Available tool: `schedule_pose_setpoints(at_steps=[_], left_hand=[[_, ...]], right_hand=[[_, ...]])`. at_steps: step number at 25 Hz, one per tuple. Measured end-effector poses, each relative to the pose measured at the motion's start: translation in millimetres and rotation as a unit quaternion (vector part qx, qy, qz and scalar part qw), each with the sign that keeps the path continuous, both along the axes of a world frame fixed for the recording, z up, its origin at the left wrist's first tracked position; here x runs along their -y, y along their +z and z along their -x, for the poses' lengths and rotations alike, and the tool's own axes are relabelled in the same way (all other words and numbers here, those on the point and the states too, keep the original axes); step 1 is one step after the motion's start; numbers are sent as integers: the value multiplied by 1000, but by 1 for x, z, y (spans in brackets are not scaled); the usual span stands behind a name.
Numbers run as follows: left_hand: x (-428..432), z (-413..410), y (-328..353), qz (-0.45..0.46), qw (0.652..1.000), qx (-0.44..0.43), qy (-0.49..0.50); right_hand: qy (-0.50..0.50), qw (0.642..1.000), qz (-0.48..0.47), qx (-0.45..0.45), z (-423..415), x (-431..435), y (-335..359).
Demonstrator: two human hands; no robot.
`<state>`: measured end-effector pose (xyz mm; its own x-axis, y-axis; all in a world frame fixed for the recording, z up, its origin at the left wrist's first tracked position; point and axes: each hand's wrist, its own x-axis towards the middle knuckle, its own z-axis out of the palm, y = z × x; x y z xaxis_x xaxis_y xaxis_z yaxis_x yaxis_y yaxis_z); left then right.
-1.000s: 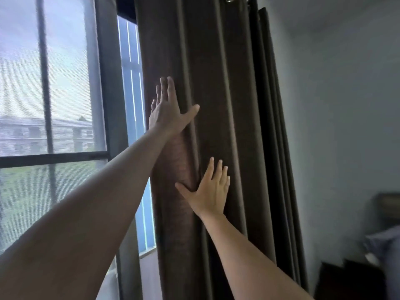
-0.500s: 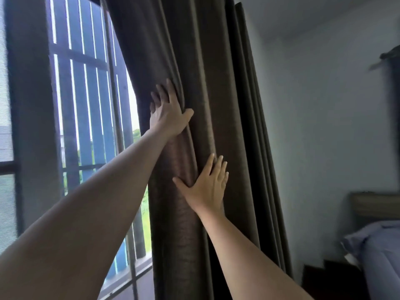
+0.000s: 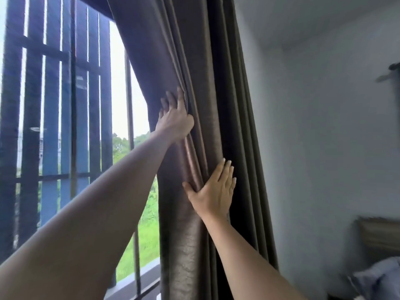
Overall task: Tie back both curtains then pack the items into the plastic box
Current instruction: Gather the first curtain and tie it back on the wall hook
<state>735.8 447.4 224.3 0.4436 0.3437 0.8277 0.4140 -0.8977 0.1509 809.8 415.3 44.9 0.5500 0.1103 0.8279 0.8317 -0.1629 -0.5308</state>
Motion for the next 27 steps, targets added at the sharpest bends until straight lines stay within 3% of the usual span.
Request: schedule_pose_setpoints(at_steps=[16,27], left_hand=[[-3,-50,0,1,998,-58,-22],[-22,-177,14,-2,998,-62,12]], right_hand=[[-34,998,-6,-52,-62,4,-7],[-16,999,-20,-47,-206,-24,6]])
